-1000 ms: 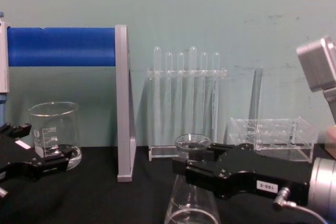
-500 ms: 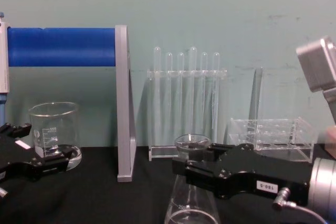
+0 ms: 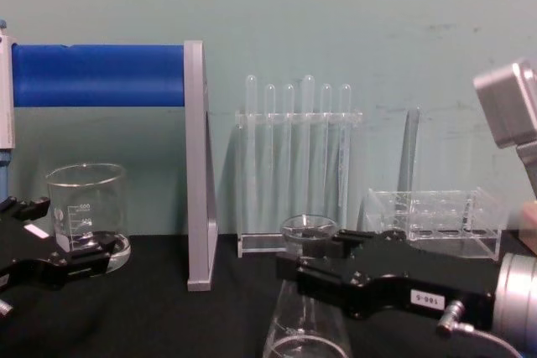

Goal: Grasp the erlenmeyer flask with one hand, shake it three times, then place it back.

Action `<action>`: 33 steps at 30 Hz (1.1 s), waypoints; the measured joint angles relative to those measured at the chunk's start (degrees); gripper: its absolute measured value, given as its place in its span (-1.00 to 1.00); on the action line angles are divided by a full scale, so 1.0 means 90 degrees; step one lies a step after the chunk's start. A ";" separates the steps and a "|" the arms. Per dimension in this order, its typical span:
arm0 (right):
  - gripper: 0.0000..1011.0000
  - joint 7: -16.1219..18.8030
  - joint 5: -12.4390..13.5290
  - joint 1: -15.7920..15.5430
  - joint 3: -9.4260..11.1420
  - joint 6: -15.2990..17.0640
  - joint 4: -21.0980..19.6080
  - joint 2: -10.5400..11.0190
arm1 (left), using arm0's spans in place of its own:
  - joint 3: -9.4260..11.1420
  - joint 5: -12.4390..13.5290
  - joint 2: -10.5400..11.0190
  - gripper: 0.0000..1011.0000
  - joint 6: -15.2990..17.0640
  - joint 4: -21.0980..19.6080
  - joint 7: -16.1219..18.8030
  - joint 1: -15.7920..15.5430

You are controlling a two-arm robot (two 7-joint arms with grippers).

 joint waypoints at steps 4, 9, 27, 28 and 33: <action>0.15 0.0004 -0.0019 -0.0005 -0.0005 0.0017 0.0006 0.0001 | 0.0000 0.0000 0.0000 0.98 0.0000 0.0000 0.0000 0.0000; 0.41 0.0003 -0.0020 -0.0004 -0.0005 0.0015 0.0006 0.0000 | 0.0000 0.0000 0.0000 0.98 0.0000 0.0000 0.0000 0.0000; 0.98 0.0000 -0.0005 0.0000 0.0000 0.0006 0.0001 0.0000 | 0.0000 0.0000 0.0000 0.98 0.0000 0.0000 0.0000 0.0000; 0.98 0.0000 -0.0004 0.0000 0.0000 0.0006 0.0001 0.0000 | 0.0000 0.0000 0.0000 0.98 0.0000 0.0000 0.0000 0.0000; 0.98 0.0000 -0.0002 0.0000 0.0000 0.0003 -0.0001 0.0000 | 0.0000 0.0000 0.0000 0.98 0.0000 0.0000 0.0000 0.0000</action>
